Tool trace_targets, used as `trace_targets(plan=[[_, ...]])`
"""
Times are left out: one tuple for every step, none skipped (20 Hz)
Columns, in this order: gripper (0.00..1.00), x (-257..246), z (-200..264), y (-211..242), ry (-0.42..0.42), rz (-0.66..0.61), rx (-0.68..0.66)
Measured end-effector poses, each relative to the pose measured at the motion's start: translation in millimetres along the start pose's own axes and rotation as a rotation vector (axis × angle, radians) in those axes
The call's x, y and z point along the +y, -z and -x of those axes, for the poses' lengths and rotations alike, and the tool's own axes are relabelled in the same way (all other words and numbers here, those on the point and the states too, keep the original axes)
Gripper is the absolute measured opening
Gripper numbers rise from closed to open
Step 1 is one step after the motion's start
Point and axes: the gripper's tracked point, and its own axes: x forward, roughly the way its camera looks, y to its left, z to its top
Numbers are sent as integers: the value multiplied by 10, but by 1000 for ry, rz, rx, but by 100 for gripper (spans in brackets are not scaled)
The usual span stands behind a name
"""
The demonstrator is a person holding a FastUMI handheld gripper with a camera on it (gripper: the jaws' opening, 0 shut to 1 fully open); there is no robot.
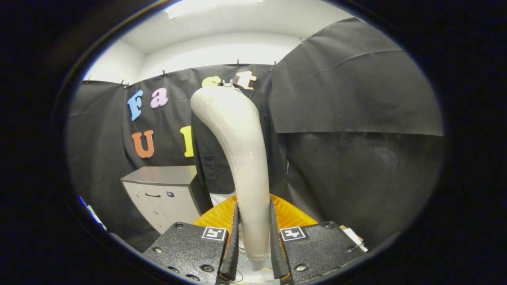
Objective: Iron the clothes twice with a garment steamer, once on the left side and once on the right side.
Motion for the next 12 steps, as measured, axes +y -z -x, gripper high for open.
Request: trace_targets(plan=[[37,0,33,-10,5,-1,-8],[36,4,53,-10,10,-4,-11],[36,5,74,-9,13,-4,-10],[36,5,86,-21,21,-6,-13],[37,4,98,-30,32,-7,-14],[36,15,95,-40,42,-11,-16],[36,34,103,-50,53,-17,-17],[36,67,105,-60,60,-21,-20],[36,112,103,-80,66,-25,-25],[36,152,96,-92,69,-24,-29],[36,205,90,-107,72,-25,-30],[36,275,85,-97,70,-24,-29]])
